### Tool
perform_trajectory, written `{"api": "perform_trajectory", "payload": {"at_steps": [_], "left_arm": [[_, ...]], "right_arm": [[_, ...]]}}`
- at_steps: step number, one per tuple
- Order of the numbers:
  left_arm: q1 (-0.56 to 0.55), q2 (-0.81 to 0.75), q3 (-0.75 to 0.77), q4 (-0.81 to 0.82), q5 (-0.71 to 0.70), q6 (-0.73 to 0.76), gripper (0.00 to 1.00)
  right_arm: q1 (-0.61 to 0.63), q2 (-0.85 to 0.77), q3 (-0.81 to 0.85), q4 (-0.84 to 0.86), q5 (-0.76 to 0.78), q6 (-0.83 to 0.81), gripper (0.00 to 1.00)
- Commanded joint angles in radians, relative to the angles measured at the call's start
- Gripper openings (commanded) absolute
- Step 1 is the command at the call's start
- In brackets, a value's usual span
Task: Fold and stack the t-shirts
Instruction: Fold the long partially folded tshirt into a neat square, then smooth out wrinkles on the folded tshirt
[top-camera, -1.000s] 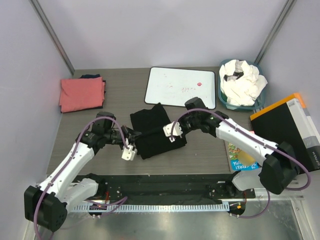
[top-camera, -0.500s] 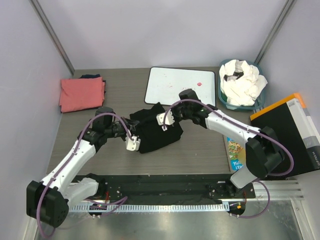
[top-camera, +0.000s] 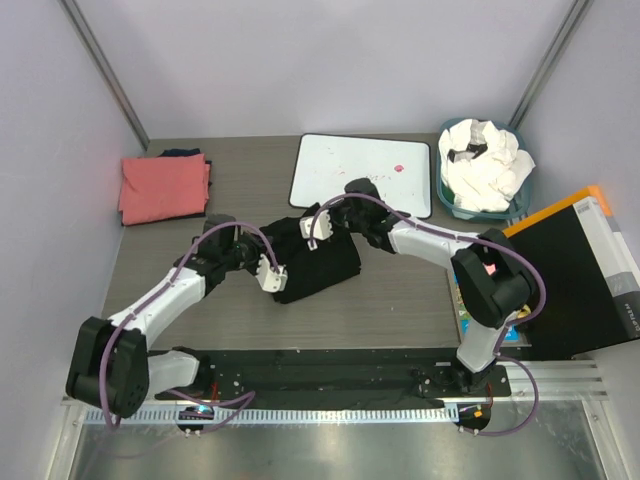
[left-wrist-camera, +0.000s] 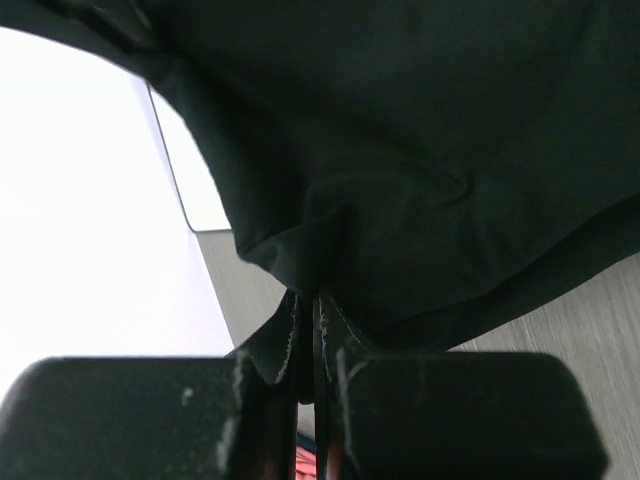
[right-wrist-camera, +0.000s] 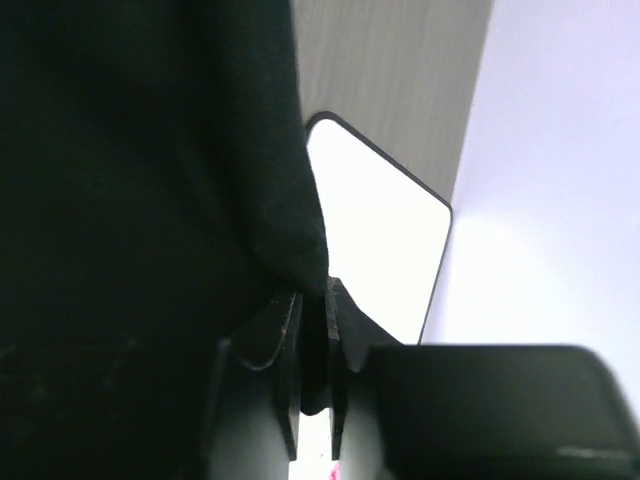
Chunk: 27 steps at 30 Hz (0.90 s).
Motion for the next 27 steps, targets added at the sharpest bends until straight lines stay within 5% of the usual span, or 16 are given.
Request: {"api": "perform_trajectory", "payload": {"at_steps": [1, 2, 3, 4, 6, 8, 12, 17, 20, 22, 24, 26, 27], "left_arm": [[0.009, 0.103, -0.044, 0.329, -0.092, 0.007, 0.06], [0.009, 0.127, -0.052, 0.387, -0.111, -0.011, 0.14], [0.009, 0.182, -0.076, 0.453, -0.154, -0.016, 0.19], [0.009, 0.213, -0.086, 0.580, -0.182, -0.014, 0.10], [0.009, 0.314, -0.101, 0.703, -0.263, -0.022, 0.13], [0.011, 0.376, -0.106, 0.923, -0.314, -0.048, 0.67], [0.021, 0.450, -0.069, 1.074, -0.372, -0.068, 0.89], [0.021, 0.411, -0.026, 1.071, -0.379, -0.079, 0.90], [0.020, 0.392, 0.000, 1.046, -0.363, -0.060, 0.84], [0.020, 0.352, 0.018, 1.005, -0.340, -0.063, 0.62], [0.011, 0.294, 0.040, 0.838, -0.316, -0.105, 0.27], [0.003, 0.159, 0.066, 0.478, -0.206, -0.157, 0.00], [0.003, 0.119, 0.122, 0.312, -0.144, -0.193, 0.00]], "right_arm": [[-0.002, 0.059, -0.006, 0.322, 0.086, 0.074, 0.29], [0.000, 0.074, -0.018, 0.426, 0.106, 0.086, 0.49], [0.002, 0.089, -0.042, 0.479, 0.123, 0.104, 0.58], [0.005, 0.123, -0.052, 0.525, 0.164, 0.109, 0.65], [0.003, 0.152, -0.076, 0.641, 0.207, 0.124, 0.82], [0.003, 0.169, -0.090, 0.698, 0.256, 0.134, 0.90], [0.003, 0.139, -0.093, 0.646, 0.299, 0.178, 0.91], [0.003, 0.073, -0.085, 0.530, 0.408, 0.272, 0.87], [0.002, 0.053, -0.079, 0.452, 0.422, 0.341, 0.77], [-0.012, 0.022, -0.037, 0.277, 0.364, 0.412, 0.57], [-0.026, -0.001, 0.009, 0.071, 0.242, 0.495, 0.27], [-0.067, -0.005, 0.091, -0.079, 0.154, 0.621, 0.02], [-0.083, -0.002, 0.109, -0.175, 0.069, 0.665, 0.01]]}}
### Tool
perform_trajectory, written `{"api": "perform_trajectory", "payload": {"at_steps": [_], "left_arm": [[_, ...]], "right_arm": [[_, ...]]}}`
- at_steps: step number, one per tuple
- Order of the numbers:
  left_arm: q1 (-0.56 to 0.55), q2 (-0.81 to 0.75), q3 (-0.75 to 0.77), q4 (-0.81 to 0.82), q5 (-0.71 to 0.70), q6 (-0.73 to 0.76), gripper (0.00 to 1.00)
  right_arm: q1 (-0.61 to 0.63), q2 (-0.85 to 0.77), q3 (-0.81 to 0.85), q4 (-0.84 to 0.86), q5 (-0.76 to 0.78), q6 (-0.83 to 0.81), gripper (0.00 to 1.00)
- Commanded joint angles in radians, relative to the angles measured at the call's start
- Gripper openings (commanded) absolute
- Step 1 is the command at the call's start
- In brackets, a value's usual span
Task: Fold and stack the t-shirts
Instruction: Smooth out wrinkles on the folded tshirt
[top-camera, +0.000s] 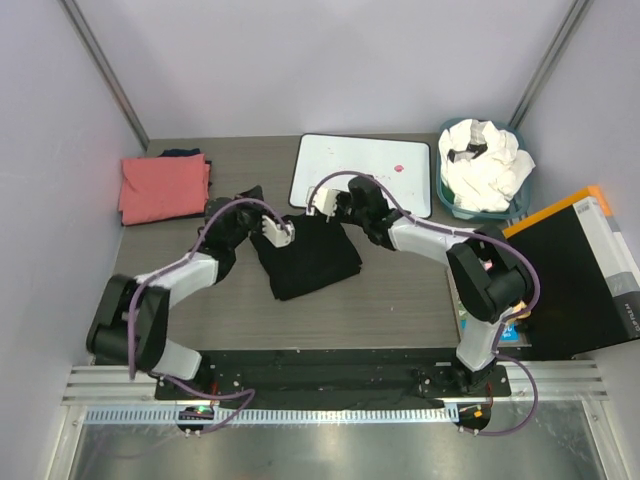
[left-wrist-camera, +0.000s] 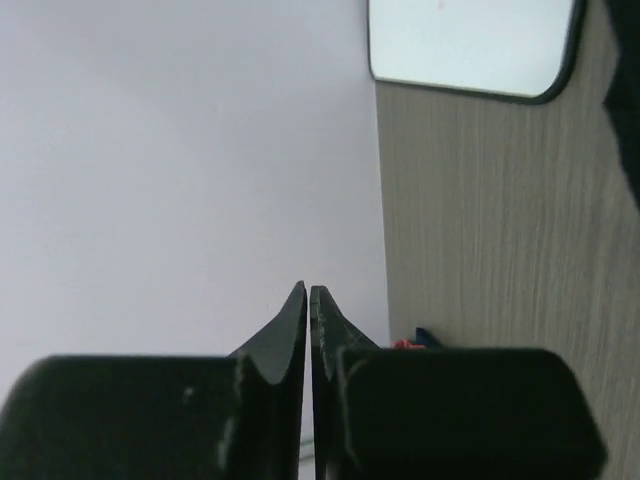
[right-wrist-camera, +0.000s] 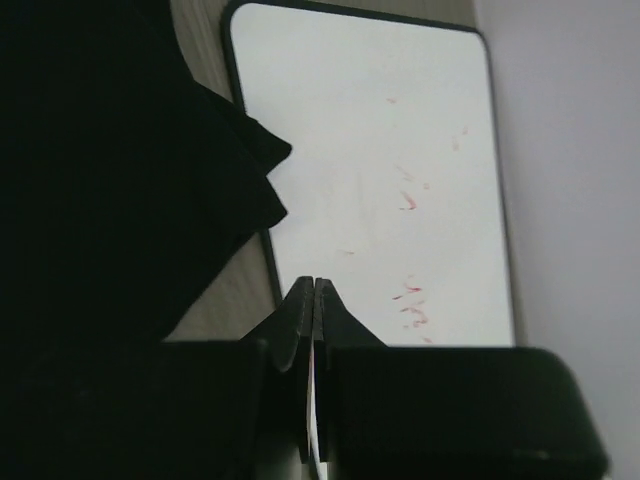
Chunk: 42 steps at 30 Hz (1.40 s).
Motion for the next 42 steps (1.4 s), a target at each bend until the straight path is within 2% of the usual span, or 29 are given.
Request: {"api": "perform_trajectory", "payload": {"at_steps": [1, 2, 5, 8, 10, 18, 23, 29, 32, 34, 42], "left_arm": [[-0.011, -0.224, 0.143, -0.664, 0.251, -0.115, 0.00], [-0.013, -0.268, 0.151, -0.839, 0.382, -0.149, 0.00], [-0.048, -0.306, 0.119, -1.008, 0.509, -0.120, 0.00], [-0.089, -0.280, 0.102, -1.040, 0.543, -0.124, 0.00], [-0.097, -0.203, 0.155, -1.074, 0.584, -0.121, 0.00], [-0.160, 0.052, 0.355, -1.116, 0.564, -0.123, 0.00], [-0.197, 0.105, 0.361, -1.129, 0.560, -0.103, 0.00], [-0.215, 0.177, 0.413, -1.312, 0.529, 0.000, 0.00], [-0.215, 0.213, 0.459, -1.491, 0.454, 0.122, 0.00], [-0.214, 0.240, 0.484, -1.578, 0.385, 0.147, 0.00], [-0.176, 0.277, 0.521, -1.689, 0.255, 0.208, 0.00]], "right_arm": [[-0.074, -0.062, 0.154, -0.400, -0.275, 0.283, 0.01], [-0.114, -0.059, 0.159, -0.428, -0.332, 0.349, 0.01], [-0.176, -0.024, 0.165, -0.494, -0.510, 0.438, 0.01], [-0.200, 0.038, 0.180, -0.528, -0.662, 0.555, 0.01], [-0.203, 0.088, 0.212, -0.566, -0.757, 0.589, 0.01], [-0.211, 0.163, 0.343, -0.578, -0.937, 0.688, 0.01], [-0.213, 0.188, 0.349, -0.577, -0.946, 0.696, 0.01], [-0.216, 0.231, 0.314, -0.589, -0.929, 0.672, 0.01], [-0.222, 0.259, 0.311, -0.605, -0.871, 0.636, 0.01], [-0.223, 0.263, 0.311, -0.606, -0.822, 0.619, 0.01], [-0.233, 0.262, 0.295, -0.609, -0.716, 0.606, 0.01]]}}
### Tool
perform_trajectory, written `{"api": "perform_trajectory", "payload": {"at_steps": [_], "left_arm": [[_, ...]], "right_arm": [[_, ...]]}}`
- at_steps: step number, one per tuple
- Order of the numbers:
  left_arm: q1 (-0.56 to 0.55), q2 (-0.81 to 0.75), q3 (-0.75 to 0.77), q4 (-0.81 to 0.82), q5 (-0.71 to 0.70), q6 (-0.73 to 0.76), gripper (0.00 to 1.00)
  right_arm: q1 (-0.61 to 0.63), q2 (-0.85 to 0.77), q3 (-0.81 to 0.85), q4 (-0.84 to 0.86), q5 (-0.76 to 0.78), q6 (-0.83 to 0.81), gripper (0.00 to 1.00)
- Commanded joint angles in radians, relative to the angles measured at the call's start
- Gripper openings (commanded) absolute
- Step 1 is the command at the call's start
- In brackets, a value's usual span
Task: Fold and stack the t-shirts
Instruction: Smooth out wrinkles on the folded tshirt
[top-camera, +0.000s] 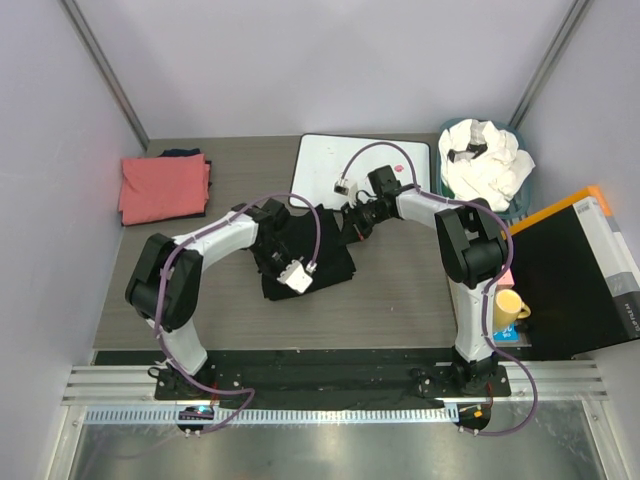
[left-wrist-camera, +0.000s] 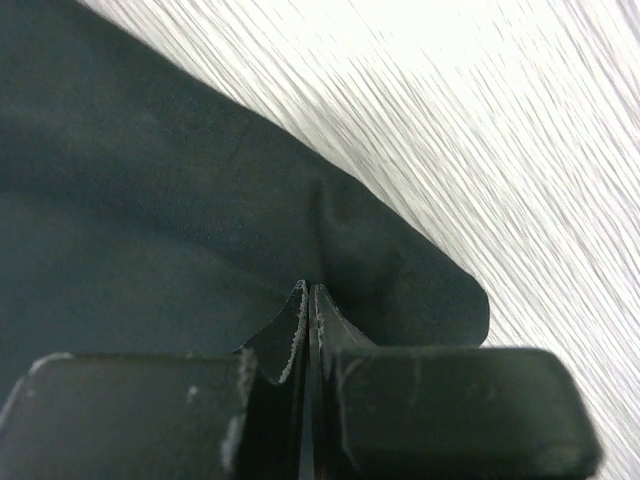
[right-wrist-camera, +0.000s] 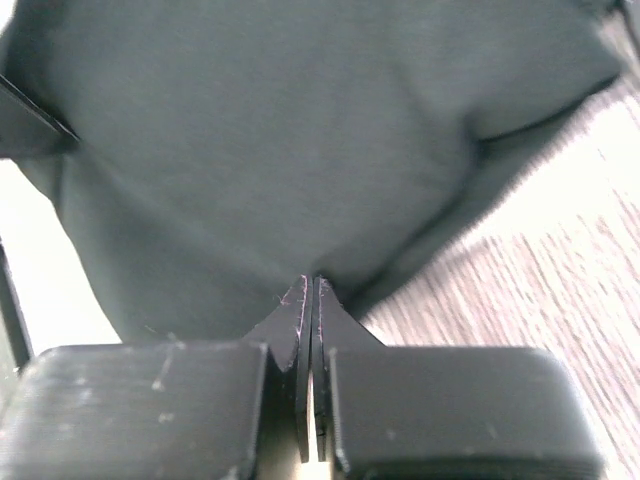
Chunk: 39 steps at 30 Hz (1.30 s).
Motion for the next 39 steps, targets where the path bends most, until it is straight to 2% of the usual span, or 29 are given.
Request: {"api": "perform_trajectory", "payload": {"at_steps": [1, 6, 10, 13, 14, 16, 17, 19, 21, 22, 23, 25, 27, 28, 29, 34, 38, 39], "left_arm": [[0.037, 0.022, 0.029, -0.183, -0.133, 0.079, 0.00], [0.051, 0.039, 0.032, -0.223, -0.201, 0.088, 0.00], [0.072, 0.005, 0.003, -0.104, -0.201, 0.044, 0.00], [0.095, -0.041, -0.007, -0.001, -0.160, -0.001, 0.00], [0.097, -0.067, -0.008, 0.030, -0.155, -0.034, 0.03], [0.098, -0.100, -0.010, 0.103, -0.126, -0.070, 0.18], [0.098, -0.116, -0.010, 0.122, -0.115, -0.091, 0.18], [0.088, -0.186, -0.020, 0.233, -0.080, -0.165, 0.23], [0.071, -0.272, -0.065, 0.365, -0.092, -0.273, 0.20], [0.053, -0.306, -0.079, 0.378, -0.095, -0.277, 0.23], [0.046, -0.333, -0.115, 0.389, -0.089, -0.280, 0.33], [0.020, -0.418, -0.186, 0.416, -0.095, -0.297, 0.66], [-0.026, -0.467, -0.235, 0.400, -0.123, -0.303, 0.63], [-0.046, -0.505, -0.285, 0.401, -0.162, -0.315, 0.85], [-0.064, -0.527, -0.313, 0.416, -0.189, -0.328, 0.99], [-0.231, -0.640, -0.477, 0.478, -0.344, -0.485, 1.00], [-0.348, -0.650, -0.592, 0.577, -0.509, -0.572, 1.00], [-0.383, -0.641, -0.615, 0.635, -0.587, -0.595, 0.94]], "right_arm": [[-0.008, -0.016, 0.004, 0.004, 0.074, -0.007, 0.01], [-0.008, -0.024, 0.003, 0.000, 0.130, 0.005, 0.01], [-0.003, -0.045, 0.000, 0.017, 0.141, 0.061, 0.01], [0.000, -0.071, 0.001, 0.036, 0.147, 0.130, 0.16], [-0.002, -0.080, 0.000, 0.037, 0.141, 0.147, 0.34], [-0.002, -0.097, -0.020, 0.053, 0.108, 0.218, 0.50], [-0.003, -0.114, -0.031, 0.077, 0.095, 0.248, 0.61], [-0.003, -0.129, -0.065, 0.108, 0.077, 0.331, 0.68], [-0.006, -0.151, -0.085, 0.135, 0.065, 0.344, 0.70], [-0.005, -0.157, -0.089, 0.135, 0.063, 0.365, 0.70], [-0.006, -0.171, -0.091, 0.132, 0.063, 0.362, 0.70], [-0.008, -0.180, -0.092, 0.120, 0.061, 0.352, 0.70], [-0.011, -0.188, -0.094, 0.109, 0.061, 0.352, 0.70], [-0.012, -0.189, -0.095, 0.108, 0.060, 0.353, 0.70], [-0.014, -0.189, -0.099, 0.106, 0.052, 0.362, 0.71], [-0.035, -0.191, -0.119, 0.149, 0.018, 0.437, 0.71], [-0.039, -0.206, -0.126, 0.194, 0.041, 0.447, 0.70], [-0.040, -0.211, -0.129, 0.203, 0.043, 0.460, 0.70]]}}
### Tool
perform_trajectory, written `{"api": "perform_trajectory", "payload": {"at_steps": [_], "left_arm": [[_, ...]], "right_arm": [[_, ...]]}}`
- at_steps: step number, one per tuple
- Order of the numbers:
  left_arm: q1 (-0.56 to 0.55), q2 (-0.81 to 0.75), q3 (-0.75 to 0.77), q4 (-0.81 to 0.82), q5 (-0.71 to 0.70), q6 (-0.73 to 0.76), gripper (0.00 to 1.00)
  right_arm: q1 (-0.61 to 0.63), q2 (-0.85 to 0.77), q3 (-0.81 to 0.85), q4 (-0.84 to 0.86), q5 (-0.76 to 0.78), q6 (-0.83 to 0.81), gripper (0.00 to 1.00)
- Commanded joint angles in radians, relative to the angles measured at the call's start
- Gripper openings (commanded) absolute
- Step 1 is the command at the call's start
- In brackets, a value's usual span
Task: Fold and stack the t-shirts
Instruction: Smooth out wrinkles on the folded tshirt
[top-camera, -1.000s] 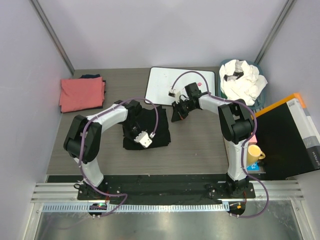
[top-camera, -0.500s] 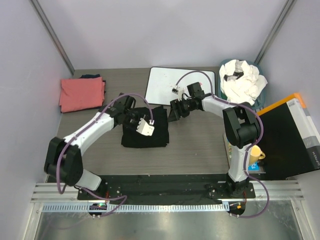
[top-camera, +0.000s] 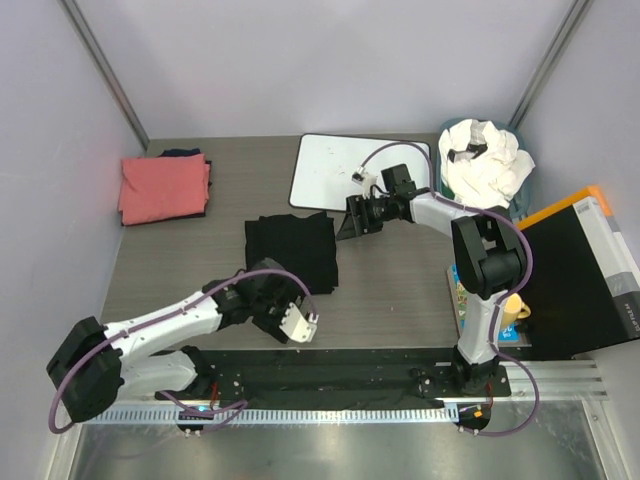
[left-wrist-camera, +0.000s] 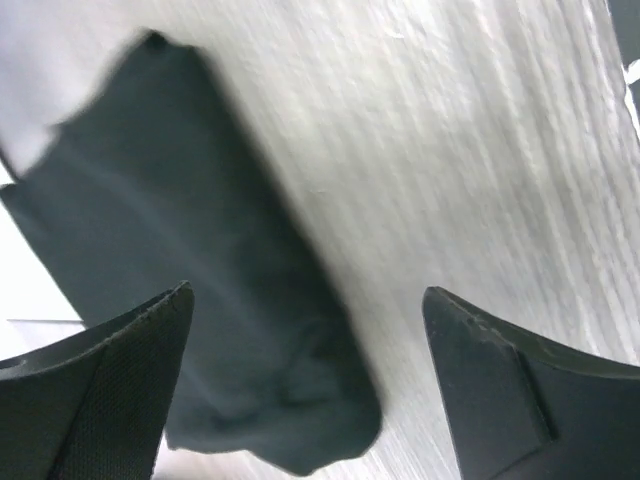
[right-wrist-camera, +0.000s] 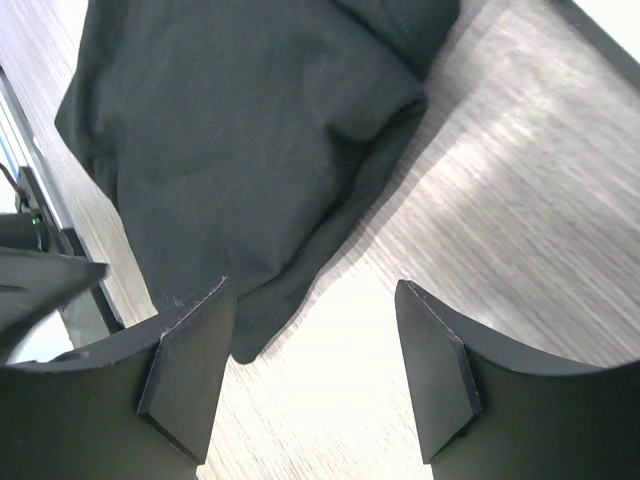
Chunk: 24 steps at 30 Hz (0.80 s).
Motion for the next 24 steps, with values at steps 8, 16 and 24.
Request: {"api": "perform_trajectory", "payload": {"at_steps": [8, 16, 24], "left_arm": [[-0.124, 0.092, -0.196, 0.439, -0.369, -0.237, 0.91], [-0.126, 0.226, -0.177, 0.484, -0.406, -0.268, 0.78], [-0.124, 0.397, -0.012, 0.416, -0.447, -0.298, 0.00]], "right_arm": [[-0.013, -0.121, -0.033, 0.097, -0.004, 0.061, 0.70], [-0.047, -0.098, -0.116, 0.158, -0.064, 0.204, 0.70], [-0.062, -0.055, -0.194, 0.314, -0.106, 0.425, 0.70]]}}
